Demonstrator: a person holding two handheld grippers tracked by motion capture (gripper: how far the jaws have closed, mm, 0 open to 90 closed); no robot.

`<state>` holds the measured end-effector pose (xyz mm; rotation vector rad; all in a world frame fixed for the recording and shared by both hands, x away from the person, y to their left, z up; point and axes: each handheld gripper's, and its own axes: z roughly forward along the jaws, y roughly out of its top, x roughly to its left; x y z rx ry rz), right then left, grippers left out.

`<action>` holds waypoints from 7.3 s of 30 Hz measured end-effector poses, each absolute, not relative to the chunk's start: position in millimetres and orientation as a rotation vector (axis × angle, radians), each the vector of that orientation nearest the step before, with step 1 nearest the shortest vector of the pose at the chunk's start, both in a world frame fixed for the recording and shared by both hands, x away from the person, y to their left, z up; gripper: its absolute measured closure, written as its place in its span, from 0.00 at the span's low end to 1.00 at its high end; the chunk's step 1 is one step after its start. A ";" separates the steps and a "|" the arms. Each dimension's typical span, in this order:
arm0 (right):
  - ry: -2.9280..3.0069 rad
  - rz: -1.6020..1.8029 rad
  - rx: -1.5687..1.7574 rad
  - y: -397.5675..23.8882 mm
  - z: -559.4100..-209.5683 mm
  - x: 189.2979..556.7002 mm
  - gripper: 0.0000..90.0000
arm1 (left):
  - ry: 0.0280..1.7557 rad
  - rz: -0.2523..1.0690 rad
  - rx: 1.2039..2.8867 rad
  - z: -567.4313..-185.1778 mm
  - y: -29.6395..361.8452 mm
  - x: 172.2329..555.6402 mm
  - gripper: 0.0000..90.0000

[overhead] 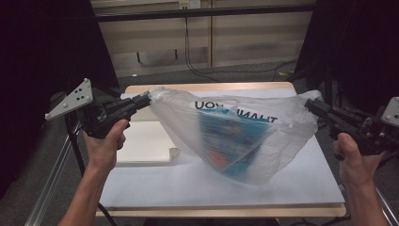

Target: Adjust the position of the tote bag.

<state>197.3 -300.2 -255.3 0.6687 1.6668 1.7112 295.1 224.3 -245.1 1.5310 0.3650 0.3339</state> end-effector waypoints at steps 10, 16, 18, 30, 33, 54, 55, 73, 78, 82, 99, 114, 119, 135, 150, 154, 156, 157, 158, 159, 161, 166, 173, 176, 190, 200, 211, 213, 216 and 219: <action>1.616 1.710 0.675 -306.3 -235.6 201.0 1.00 | 0.397 0.338 1.518 -247.7 234.5 295.7 1.00; 1.599 1.700 0.674 -305.5 -225.4 206.4 1.00 | 0.366 0.357 1.516 -240.4 241.4 279.6 1.00; 1.593 1.704 0.676 -305.9 -222.7 209.3 1.00 | 0.370 0.358 1.512 -239.2 240.9 278.4 1.00; 1.714 1.606 0.754 -305.3 -242.8 219.1 1.00 | 0.491 0.321 1.549 -254.9 242.1 311.0 1.00; 1.757 1.561 0.768 -304.9 -252.6 216.8 1.00 | 0.532 0.324 1.584 -260.2 237.7 318.5 1.00; 1.880 1.503 0.849 -306.4 -305.3 196.7 1.00 | 0.617 0.292 1.689 -301.6 242.4 323.7 1.00; 1.880 1.503 0.849 -306.4 -305.3 196.7 1.00 | 0.617 0.292 1.689 -301.6 242.4 323.7 1.00; 1.976 1.461 0.920 -297.7 -344.0 203.1 1.00 | 0.704 0.280 1.825 -347.1 251.2 318.8 1.00; 2.033 1.427 0.935 -300.6 -356.0 200.6 1.00 | 0.656 0.297 1.941 -356.0 246.3 306.3 1.00; 2.059 1.416 0.956 -302.9 -364.5 198.4 1.00 | 0.650 0.295 1.982 -361.5 244.7 303.0 1.00; 2.142 1.437 1.021 -302.7 -399.9 194.9 1.00 | 0.677 0.180 2.100 -409.7 247.3 284.9 1.00; 2.227 1.325 1.130 -300.5 -444.3 189.2 1.00 | 0.672 0.118 2.198 -447.9 238.4 263.1 1.00; 2.240 1.310 1.151 -300.4 -451.5 186.7 1.00 | 0.676 0.104 2.236 -455.7 237.8 258.9 1.00; 2.380 1.033 1.128 -283.2 -477.8 186.3 1.00 | 0.721 0.066 2.273 -473.1 246.0 266.3 1.00; 2.207 1.323 1.115 -298.4 -452.5 177.0 0.65 | 0.661 0.080 2.027 -441.5 259.3 252.8 0.63; 2.178 1.348 1.099 -298.8 -445.8 171.3 0.60 | 0.669 0.098 1.992 -434.8 264.1 251.1 0.53; 2.158 1.361 1.098 -300.9 -441.9 168.8 0.57 | 0.682 0.121 1.969 -429.8 265.9 251.2 0.50; 2.141 1.368 1.099 -302.1 -439.8 168.2 0.54 | 0.678 0.123 1.965 -426.9 266.4 252.8 0.50; 2.122 1.391 1.102 -304.6 -434.3 168.8 0.48 | 0.674 0.143 1.950 -421.0 266.3 256.2 0.46; 2.116 1.400 1.096 -305.2 -431.9 169.7 0.44 | 0.663 0.148 1.949 -416.1 265.4 258.9 0.44; 2.104 1.410 1.070 -304.3 -425.1 172.4 0.42 | 0.659 0.170 1.946 -412.4 263.3 260.8 0.39; 2.135 1.402 1.015 -294.0 -414.9 189.1 0.41 | 0.620 0.166 1.971 -397.2 250.5 279.0 0.40; 2.185 1.392 0.993 -289.1 -407.2 211.6 0.48 | 0.594 0.174 1.958 -387.4 234.4 309.9 0.46; 2.205 1.364 0.986 -283.4 -408.8 222.9 0.50 | 0.571 0.168 1.985 -389.2 219.6 318.6 0.42; 2.352 1.298 1.004 -276.0 -432.6 232.5 0.76 | 0.469 0.140 2.275 -408.4 178.2 318.5 0.87; 2.413 1.235 1.029 -278.6 -442.0 239.8 1.00 | 0.457 0.075 2.355 -430.8 184.9 302.9 1.00; 2.421 1.079 1.054 -280.2 -457.1 244.9 1.00 | 0.494 0.044 2.433 -453.0 182.4 299.9 1.00; 2.434 1.019 1.074 -280.4 -466.1 250.5 1.00 | 0.484 0.049 2.452 -455.5 179.8 298.0 1.00; 2.439 0.997 1.077 -280.8 -469.9 254.2 1.00 | 0.500 0.030 2.459 -456.9 182.6 298.8 1.00; 2.446 0.957 1.091 -278.9 -475.4 257.6 1.00 | 0.507 -0.010 2.455 -459.1 186.6 295.5 1.00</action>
